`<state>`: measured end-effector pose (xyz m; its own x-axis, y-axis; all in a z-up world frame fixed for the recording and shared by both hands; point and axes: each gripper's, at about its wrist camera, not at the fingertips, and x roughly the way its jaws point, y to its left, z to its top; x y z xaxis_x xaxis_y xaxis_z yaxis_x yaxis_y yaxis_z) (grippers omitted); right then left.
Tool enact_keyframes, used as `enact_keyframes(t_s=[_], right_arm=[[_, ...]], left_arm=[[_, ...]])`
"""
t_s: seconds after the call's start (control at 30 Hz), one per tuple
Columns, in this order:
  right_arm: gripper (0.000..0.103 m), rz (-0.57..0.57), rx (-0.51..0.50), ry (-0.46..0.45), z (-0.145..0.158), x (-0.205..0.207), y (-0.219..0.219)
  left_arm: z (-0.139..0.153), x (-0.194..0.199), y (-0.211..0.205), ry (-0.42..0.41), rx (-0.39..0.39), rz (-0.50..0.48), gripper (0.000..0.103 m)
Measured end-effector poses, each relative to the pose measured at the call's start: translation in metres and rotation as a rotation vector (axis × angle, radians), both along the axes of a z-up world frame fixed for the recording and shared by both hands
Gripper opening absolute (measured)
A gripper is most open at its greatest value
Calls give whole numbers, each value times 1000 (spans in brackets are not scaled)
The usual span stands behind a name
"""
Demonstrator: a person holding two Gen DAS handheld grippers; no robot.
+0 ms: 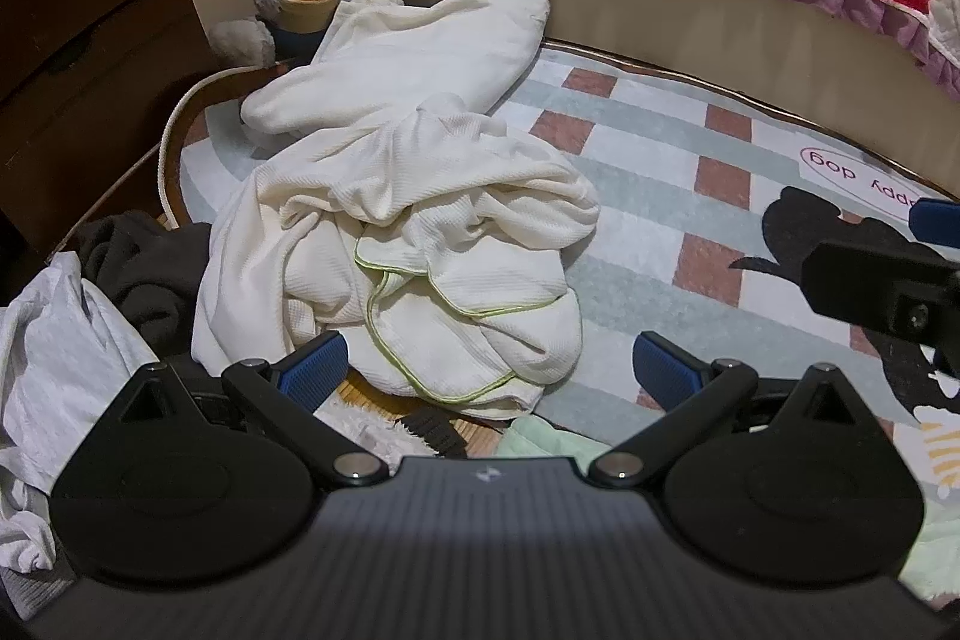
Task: Fold clothes
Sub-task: 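Move both grippers toward the cream knit garment pile, then grasp the garment edge with the left gripper while the right gripper grasps another edge, lift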
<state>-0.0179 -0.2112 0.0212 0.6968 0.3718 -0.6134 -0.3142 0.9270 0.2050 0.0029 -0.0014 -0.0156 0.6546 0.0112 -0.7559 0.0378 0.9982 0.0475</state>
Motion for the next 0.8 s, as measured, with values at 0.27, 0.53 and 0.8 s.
enact_keyframes(t_s=[0.27,0.53,0.8], right_arm=[[102,-3,-13,19,-3,2,2],[102,55,9,13,-34,44,15],[100,153,86,-27,-87,114,43]], left_arm=[[-8,3,3,8,-24,-15,103],[-3,13,31,-115,17,-88,103],[-12,52,95,-156,88,-48,74]])
